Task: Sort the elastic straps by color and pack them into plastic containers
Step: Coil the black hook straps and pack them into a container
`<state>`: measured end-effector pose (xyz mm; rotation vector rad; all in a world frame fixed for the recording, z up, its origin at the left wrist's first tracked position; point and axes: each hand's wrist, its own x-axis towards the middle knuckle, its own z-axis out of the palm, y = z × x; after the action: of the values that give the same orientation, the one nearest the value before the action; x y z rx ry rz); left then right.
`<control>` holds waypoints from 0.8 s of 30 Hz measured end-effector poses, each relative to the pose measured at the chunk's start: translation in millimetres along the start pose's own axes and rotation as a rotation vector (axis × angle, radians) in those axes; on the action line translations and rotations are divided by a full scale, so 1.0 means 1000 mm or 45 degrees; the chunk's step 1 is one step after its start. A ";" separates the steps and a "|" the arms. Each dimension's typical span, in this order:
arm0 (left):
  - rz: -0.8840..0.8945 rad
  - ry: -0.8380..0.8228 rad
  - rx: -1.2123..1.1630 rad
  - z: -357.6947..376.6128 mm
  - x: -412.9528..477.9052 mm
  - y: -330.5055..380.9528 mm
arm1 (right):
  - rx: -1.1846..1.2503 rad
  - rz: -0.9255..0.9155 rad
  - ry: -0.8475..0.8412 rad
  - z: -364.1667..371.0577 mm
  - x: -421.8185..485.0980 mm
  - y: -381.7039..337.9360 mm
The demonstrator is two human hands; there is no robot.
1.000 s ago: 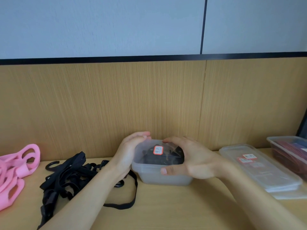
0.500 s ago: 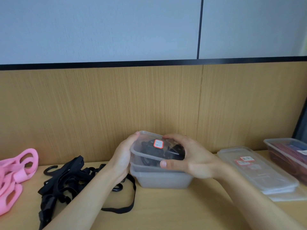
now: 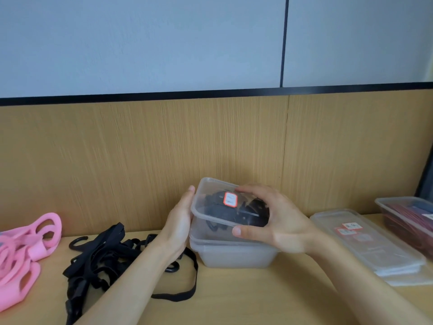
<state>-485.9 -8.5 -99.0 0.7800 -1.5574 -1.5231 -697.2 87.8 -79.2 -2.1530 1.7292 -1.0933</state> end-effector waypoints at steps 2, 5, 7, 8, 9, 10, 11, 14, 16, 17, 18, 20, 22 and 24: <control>0.023 -0.004 0.052 0.001 0.000 -0.001 | -0.004 -0.028 0.064 -0.005 0.000 0.000; 0.042 -0.003 0.108 0.001 0.000 -0.001 | 0.042 -0.049 0.162 -0.010 0.000 -0.001; 0.046 0.025 0.110 0.000 0.002 -0.003 | 0.083 -0.044 0.225 -0.014 -0.001 -0.002; 0.045 0.052 0.108 -0.001 0.002 -0.005 | 0.095 -0.037 0.254 -0.016 -0.001 -0.002; 0.042 0.078 0.113 0.000 0.003 -0.006 | 0.091 -0.026 0.284 -0.019 -0.002 -0.002; 0.037 0.093 0.128 0.002 0.003 -0.007 | 0.068 -0.016 0.312 -0.022 -0.003 0.000; 0.029 0.101 0.148 0.004 0.003 -0.009 | 0.035 -0.006 0.337 -0.025 -0.004 0.001; 0.009 0.094 0.191 0.012 0.000 -0.014 | -0.036 0.038 0.417 -0.035 -0.012 0.007; 0.025 0.060 0.216 0.018 -0.002 -0.017 | -0.042 0.102 0.467 -0.044 -0.020 0.011; 0.038 0.058 0.217 0.021 -0.003 -0.019 | -0.049 0.144 0.487 -0.050 -0.025 0.015; 0.053 0.064 0.210 0.024 -0.005 -0.020 | -0.077 0.187 0.506 -0.056 -0.029 0.019; 0.079 0.070 0.193 0.030 -0.008 -0.023 | -0.215 0.283 0.548 -0.072 -0.042 0.028; 0.098 0.057 0.179 0.036 -0.012 -0.026 | -0.399 0.390 0.590 -0.091 -0.056 0.038; 0.111 0.066 0.145 0.042 -0.014 -0.027 | -0.574 0.501 0.631 -0.111 -0.072 0.049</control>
<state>-518.0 22.3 -125.8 0.7981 -1.6294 -1.3508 -809.6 170.6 -57.7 -1.6969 2.7030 -1.2870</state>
